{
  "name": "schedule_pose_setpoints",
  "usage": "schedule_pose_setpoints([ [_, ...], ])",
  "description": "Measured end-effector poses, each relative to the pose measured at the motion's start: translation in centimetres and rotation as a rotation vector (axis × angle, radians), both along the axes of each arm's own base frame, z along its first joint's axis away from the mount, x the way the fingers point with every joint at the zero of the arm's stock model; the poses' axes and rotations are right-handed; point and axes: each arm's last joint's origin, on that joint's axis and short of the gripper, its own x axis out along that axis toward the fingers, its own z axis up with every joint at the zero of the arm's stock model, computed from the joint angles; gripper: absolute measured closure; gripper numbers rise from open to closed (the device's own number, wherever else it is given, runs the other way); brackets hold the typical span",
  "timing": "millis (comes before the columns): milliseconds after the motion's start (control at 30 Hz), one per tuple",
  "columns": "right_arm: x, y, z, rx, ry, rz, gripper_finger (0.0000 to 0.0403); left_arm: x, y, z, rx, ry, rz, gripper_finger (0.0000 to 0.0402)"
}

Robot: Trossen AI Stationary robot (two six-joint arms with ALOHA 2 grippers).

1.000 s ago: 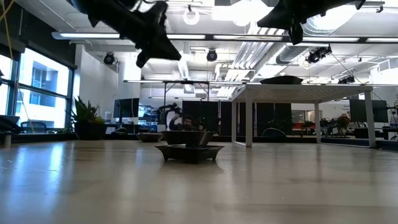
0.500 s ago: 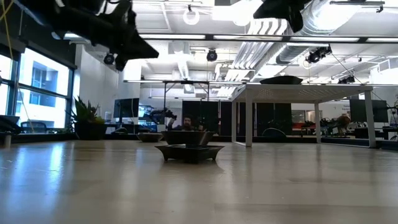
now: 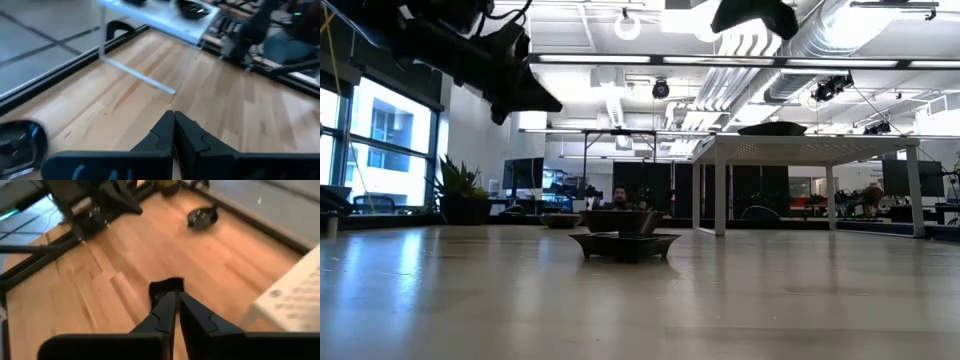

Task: Pick & Place Mini shaped plates
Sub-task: Stack the distorted square plate on top of the stacked distorted square plates on the shelf

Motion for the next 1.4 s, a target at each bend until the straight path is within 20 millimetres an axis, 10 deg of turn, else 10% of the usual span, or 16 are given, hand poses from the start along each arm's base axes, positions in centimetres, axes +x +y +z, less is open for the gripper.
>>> schedule_pose_setpoints([
  [900, 8.7, 0.8, -10.9, 0.350, 0.209, -0.298, 0.0153, -1.2, -0.6, -3.1, 0.027, -0.104, -0.075, 0.0401],
  [1400, 11.9, -2.5, -17.1, 0.418, 0.206, -0.499, 0.0183, -1.2, -0.6, -3.1, 0.025, -0.104, -0.072, 0.0401],
])
